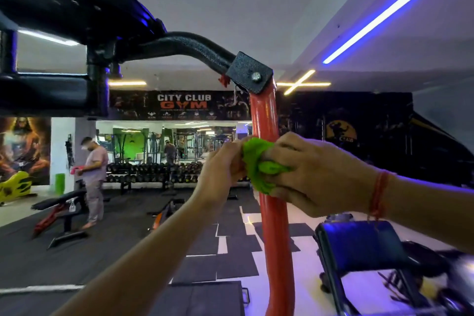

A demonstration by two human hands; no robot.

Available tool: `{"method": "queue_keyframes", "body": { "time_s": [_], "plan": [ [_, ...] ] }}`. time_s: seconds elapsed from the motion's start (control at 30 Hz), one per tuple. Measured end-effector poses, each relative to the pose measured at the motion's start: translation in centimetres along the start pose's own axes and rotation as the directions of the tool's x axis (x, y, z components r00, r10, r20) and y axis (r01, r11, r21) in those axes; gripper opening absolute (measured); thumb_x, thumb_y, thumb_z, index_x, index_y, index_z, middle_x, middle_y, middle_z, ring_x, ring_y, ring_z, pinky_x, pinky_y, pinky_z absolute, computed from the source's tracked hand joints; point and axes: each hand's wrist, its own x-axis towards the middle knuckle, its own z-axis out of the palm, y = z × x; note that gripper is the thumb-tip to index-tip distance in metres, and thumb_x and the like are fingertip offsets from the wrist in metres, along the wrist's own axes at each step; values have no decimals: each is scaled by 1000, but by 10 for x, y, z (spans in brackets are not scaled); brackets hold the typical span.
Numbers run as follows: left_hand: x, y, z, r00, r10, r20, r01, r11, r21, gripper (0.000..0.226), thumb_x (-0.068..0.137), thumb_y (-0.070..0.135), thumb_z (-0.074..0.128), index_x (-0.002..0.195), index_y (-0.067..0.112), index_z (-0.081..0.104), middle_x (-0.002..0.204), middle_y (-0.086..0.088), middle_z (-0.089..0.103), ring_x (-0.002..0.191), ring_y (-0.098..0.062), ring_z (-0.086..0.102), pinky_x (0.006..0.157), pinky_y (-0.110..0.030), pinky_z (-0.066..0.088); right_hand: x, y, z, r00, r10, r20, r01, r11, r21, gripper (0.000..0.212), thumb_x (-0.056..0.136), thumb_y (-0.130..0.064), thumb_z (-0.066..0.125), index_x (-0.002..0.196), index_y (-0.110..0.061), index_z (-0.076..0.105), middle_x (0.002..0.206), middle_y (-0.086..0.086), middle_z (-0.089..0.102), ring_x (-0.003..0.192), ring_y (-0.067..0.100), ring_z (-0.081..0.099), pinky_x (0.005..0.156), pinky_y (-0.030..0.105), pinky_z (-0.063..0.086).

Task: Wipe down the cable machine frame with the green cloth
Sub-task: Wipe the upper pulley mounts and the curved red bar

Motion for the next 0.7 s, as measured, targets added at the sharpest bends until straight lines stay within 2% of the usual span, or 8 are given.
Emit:
{"method": "queue_keyframes", "body": {
  "time_s": [0.07, 0.2, 0.33, 0.4, 0.47, 0.53, 0.63, 0.7],
  "plan": [
    [-9, -6, -2, 999, -31, 11, 31, 999, -20, 40, 103, 30, 42, 115, 2, 68, 109, -12, 71, 99, -23, 67, 93, -35, 52, 3, 3, -7, 998, -53, 36, 56, 994, -91, 37, 109, -35, 30, 123, -29, 64, 139, -1, 55, 127, 21, 44, 109, 38, 35],
    [-27, -26, -6, 991, -131, 8, 131, 991, -16, 42, 106, 34, 33, 116, 16, 70, 124, 0, 72, 115, -18, 66, 104, -34, 45, 5, 2, 4, 961, 206, -187, -218, 975, -43, 24, 96, -23, 58, 118, -17, 67, 138, 11, 57, 125, 27, 46, 104, 41, 42],
    [-43, -50, -16, 976, -218, 8, 218, 976, -8, 47, 106, 36, 31, 112, 11, 71, 112, -7, 74, 101, -22, 70, 90, -31, 53, -16, -50, 26, 996, -66, 54, 67, 998, -18, 43, 111, -12, 20, 140, -28, 47, 141, 4, 50, 126, 30, 50, 104, 45, 43],
    [-49, -58, -18, 966, -257, 11, 257, 966, -10, 49, 107, 37, 30, 114, 12, 71, 109, -8, 75, 95, -18, 71, 91, -31, 52, -19, -47, 29, 999, 44, 19, -44, 999, -11, 51, 110, -13, 12, 150, -31, 38, 142, 3, 50, 127, 27, 50, 107, 43, 43],
    [-57, -68, -19, 954, -299, 18, 300, 954, -6, 48, 106, 40, 31, 118, 13, 69, 115, -3, 75, 97, -12, 73, 96, -32, 48, -23, -55, 38, 971, 233, -57, -233, 972, 4, 54, 105, -11, 21, 153, -30, 37, 150, 3, 45, 135, 25, 46, 116, 40, 33],
    [-67, -79, -20, 942, -334, 24, 334, 942, 13, 47, 106, 42, 32, 117, 16, 69, 116, 0, 75, 100, -10, 72, 96, -32, 47, -36, -86, 55, 974, 227, 11, -227, 974, 10, 53, 100, -14, 28, 148, -29, 47, 158, 1, 37, 141, 28, 40, 120, 42, 25],
    [-86, -102, -24, 914, -405, -6, 405, 914, 27, 48, 106, 43, 32, 111, 16, 72, 109, 0, 77, 101, -13, 72, 93, -32, 50, -51, -116, 61, 990, 131, 46, -135, 985, 105, 45, 104, -15, 33, 131, -31, 64, 152, -3, 46, 129, 29, 51, 112, 40, 36],
    [-99, -118, -29, 897, -441, -2, 441, 896, 46, 51, 106, 45, 30, 110, 18, 73, 109, 3, 77, 100, -12, 72, 87, -30, 51, -51, -112, 58, 979, 202, 3, -200, 969, 143, 47, 108, -17, 25, 135, -30, 61, 156, -3, 42, 135, 25, 48, 110, 38, 37]
  ]
}}
